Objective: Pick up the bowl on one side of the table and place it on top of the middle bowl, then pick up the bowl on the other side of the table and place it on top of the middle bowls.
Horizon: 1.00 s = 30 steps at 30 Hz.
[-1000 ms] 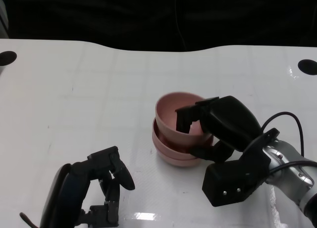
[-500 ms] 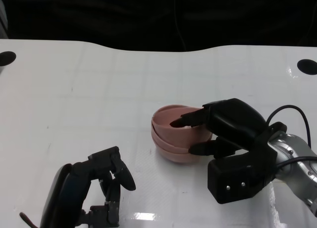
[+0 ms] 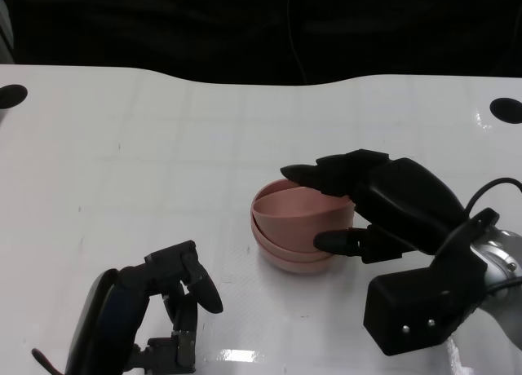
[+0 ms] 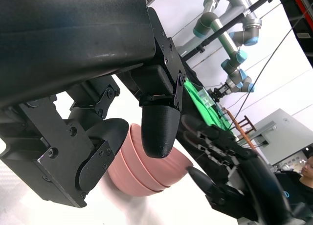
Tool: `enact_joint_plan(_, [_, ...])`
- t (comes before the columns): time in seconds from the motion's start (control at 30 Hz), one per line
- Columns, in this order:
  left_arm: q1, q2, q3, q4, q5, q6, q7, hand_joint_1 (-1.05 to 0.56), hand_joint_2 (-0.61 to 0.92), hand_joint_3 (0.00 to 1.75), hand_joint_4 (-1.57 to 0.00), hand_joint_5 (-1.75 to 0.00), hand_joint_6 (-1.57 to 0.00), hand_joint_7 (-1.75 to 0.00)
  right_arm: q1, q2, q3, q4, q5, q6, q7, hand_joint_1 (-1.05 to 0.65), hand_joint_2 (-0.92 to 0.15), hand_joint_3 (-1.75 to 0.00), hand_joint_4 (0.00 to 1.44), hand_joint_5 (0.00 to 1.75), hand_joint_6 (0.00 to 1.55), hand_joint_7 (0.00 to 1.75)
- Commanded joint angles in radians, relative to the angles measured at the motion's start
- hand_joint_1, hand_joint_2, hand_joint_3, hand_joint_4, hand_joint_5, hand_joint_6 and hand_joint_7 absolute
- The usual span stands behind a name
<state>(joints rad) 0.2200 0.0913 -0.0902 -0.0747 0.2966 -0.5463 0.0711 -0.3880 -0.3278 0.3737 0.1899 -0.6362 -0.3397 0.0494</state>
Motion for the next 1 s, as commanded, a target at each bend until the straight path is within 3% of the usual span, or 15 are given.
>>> enact_joint_plan(0.03, [0.001, 0.014, 0.002, 0.007, -0.002, -0.004, -0.002, 0.06, 0.24, 1.62, -0.94, -1.73, -0.84, -1.57, 0.036, -0.029, -0.034, -0.048, 0.025, -0.002, 0.010, -0.79, -0.92, -0.51, 0.16, 0.14, 0.25, 0.00])
enact_joint_plan(0.3, [-0.005, 0.015, 0.000, 0.021, -0.004, -0.013, -0.001, 0.04, 0.24, 1.61, -0.93, -1.74, -0.83, -1.57, 0.162, -0.063, -0.132, -0.132, 0.129, -0.126, -0.027, -0.71, -0.92, -0.42, 0.10, 0.16, 0.18, 0.01])
enact_joint_plan(0.4, [-0.007, 0.015, -0.001, 0.025, -0.005, -0.015, 0.000, 0.04, 0.24, 1.62, -0.93, -1.74, -0.83, -1.57, 0.204, -0.066, -0.163, -0.135, 0.185, -0.184, -0.023, -0.65, -0.92, -0.37, 0.01, 0.44, 0.21, 0.03])
enact_joint_plan(0.53, [-0.009, 0.016, 0.002, 0.022, 0.004, -0.010, 0.003, 0.03, 0.23, 1.62, -0.93, -1.74, -0.83, -1.57, 0.274, -0.068, -0.204, -0.144, 0.239, -0.268, -0.033, -0.57, -0.92, -0.35, 0.00, 0.65, 0.25, 0.07])
enact_joint_plan(0.7, [-0.011, 0.019, 0.005, 0.025, 0.001, -0.011, 0.001, 0.03, 0.23, 1.63, -0.93, -1.74, -0.83, -1.57, 0.321, -0.059, -0.228, -0.153, 0.270, -0.302, -0.024, -0.55, -0.92, -0.34, 0.00, 0.71, 0.26, 0.08])
enact_joint_plan(0.77, [-0.012, 0.024, 0.009, 0.027, -0.004, -0.012, -0.002, 0.03, 0.23, 1.63, -0.94, -1.74, -0.84, -1.56, 0.373, -0.056, -0.241, -0.163, 0.311, -0.325, -0.020, -0.42, -0.92, -0.24, 0.00, 0.95, 0.37, 0.19])
enact_joint_plan(0.9, [-0.012, 0.036, 0.013, 0.029, -0.004, -0.014, -0.007, 0.03, 0.24, 1.62, -0.94, -1.73, -0.83, -1.57, 0.425, -0.034, -0.248, -0.158, 0.353, -0.371, -0.026, -0.20, -0.92, -0.19, 0.12, 1.14, 0.48, 0.31])
enact_joint_plan(1.0, [-0.012, 0.042, 0.016, 0.035, -0.006, -0.021, -0.004, 0.03, 0.24, 1.61, -0.94, -1.73, -0.84, -1.56, 0.425, 0.008, -0.264, -0.109, 0.321, -0.434, -0.087, -0.08, -0.85, -0.29, 0.40, 1.15, 0.59, 0.56])
